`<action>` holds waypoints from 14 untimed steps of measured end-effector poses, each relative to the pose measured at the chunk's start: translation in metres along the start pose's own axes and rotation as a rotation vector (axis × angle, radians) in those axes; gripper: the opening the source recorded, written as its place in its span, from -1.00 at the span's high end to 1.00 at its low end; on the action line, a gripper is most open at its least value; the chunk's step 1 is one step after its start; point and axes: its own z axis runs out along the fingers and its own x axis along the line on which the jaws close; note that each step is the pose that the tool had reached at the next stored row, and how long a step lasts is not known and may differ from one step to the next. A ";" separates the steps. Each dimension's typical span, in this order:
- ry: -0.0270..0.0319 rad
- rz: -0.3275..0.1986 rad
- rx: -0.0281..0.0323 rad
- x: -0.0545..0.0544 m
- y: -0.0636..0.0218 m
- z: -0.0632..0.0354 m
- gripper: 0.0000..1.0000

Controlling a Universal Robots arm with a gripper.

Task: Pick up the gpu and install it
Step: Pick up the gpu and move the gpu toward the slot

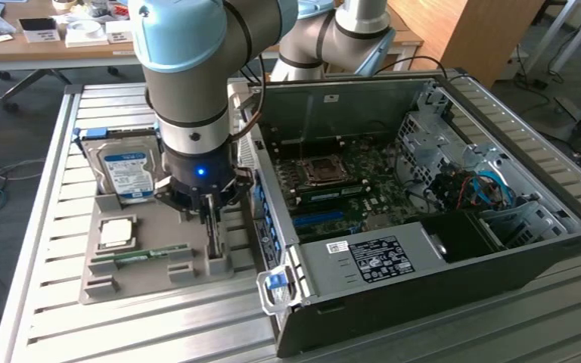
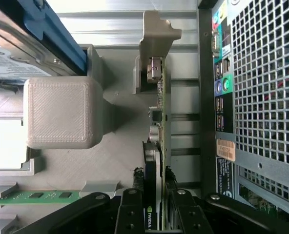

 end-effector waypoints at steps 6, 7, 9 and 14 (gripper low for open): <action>0.0017 -0.021 -0.0002 0.000 0.0000 0.0000 0.47; 0.0017 -0.021 -0.0002 0.000 0.0000 0.0000 0.47; 0.0017 -0.021 -0.0002 0.000 -0.0001 0.0000 0.47; 0.0017 -0.021 -0.0002 0.000 0.0004 -0.0058 0.47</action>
